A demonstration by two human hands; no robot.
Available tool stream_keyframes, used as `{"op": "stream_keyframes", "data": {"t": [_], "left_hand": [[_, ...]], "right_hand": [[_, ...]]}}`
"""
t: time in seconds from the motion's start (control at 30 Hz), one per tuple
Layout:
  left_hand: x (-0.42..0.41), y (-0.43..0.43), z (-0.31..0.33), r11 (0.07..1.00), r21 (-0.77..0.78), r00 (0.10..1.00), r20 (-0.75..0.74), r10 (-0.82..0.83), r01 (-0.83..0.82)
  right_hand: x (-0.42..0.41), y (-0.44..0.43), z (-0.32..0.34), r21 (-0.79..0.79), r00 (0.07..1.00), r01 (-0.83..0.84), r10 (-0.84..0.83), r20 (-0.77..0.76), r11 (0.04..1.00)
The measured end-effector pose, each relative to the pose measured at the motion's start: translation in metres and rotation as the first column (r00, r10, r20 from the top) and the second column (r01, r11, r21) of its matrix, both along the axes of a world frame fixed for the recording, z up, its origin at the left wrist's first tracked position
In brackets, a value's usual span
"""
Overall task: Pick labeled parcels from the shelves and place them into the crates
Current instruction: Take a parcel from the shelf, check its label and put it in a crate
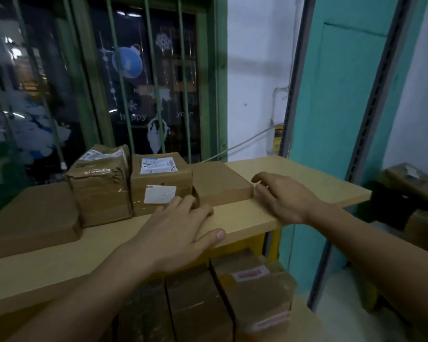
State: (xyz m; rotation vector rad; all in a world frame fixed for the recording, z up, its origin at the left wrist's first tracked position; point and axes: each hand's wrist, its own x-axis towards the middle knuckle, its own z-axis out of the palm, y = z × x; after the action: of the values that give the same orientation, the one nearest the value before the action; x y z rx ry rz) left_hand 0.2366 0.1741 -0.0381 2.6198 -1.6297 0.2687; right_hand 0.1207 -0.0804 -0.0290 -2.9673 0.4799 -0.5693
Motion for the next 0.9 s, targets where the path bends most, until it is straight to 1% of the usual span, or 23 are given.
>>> {"op": "stream_keyframes", "data": {"t": [0.1, 0.17, 0.2, 0.33, 0.47, 0.53, 0.63, 0.77, 0.9], "left_hand": [[-0.006, -0.01, 0.003, 0.997, -0.034, 0.996, -0.054, 0.071, -0.073], [-0.01, -0.017, 0.003, 0.991, -0.058, 0.991, -0.067, 0.115, -0.119], [-0.012, -0.021, 0.003, 0.987, -0.071, 0.987, -0.076, 0.138, -0.144], [-0.021, -0.037, 0.003, 0.953, -0.132, 0.958, -0.138, 0.253, -0.271], [-0.033, -0.054, -0.005, 0.903, -0.191, 0.923, -0.108, 0.37, -0.385], [-0.041, -0.059, -0.009, 0.874, -0.227, 0.903, -0.128, 0.411, -0.43], [-0.054, -0.065, -0.013, 0.836, -0.291, 0.885, -0.157, 0.439, -0.466], [-0.072, -0.074, -0.016, 0.788, -0.392, 0.88, -0.197, 0.433, -0.476], [-0.084, -0.079, -0.019, 0.727, -0.517, 0.891, -0.225, 0.395, -0.453]], "right_hand": [[0.016, -0.014, -0.007, 0.092, 0.992, -0.059, 0.048, 0.118, 0.994], [0.022, -0.021, -0.01, 0.162, 0.987, -0.098, 0.075, 0.145, 0.982], [0.023, -0.024, -0.012, 0.183, 0.986, -0.121, 0.097, 0.133, 0.976], [0.019, -0.03, -0.019, 0.122, 0.979, -0.198, 0.19, 0.072, 0.973], [0.014, -0.027, -0.019, 0.074, 0.966, -0.24, 0.231, 0.12, 0.968], [0.007, -0.024, -0.018, 0.068, 0.958, -0.259, 0.247, 0.147, 0.963], [-0.003, -0.023, -0.019, 0.084, 0.942, -0.302, 0.283, 0.181, 0.95], [-0.018, -0.025, -0.022, 0.088, 0.924, -0.359, 0.34, 0.175, 0.929], [-0.033, -0.035, -0.027, 0.19, 0.884, -0.428, 0.365, 0.294, 0.883]]}}
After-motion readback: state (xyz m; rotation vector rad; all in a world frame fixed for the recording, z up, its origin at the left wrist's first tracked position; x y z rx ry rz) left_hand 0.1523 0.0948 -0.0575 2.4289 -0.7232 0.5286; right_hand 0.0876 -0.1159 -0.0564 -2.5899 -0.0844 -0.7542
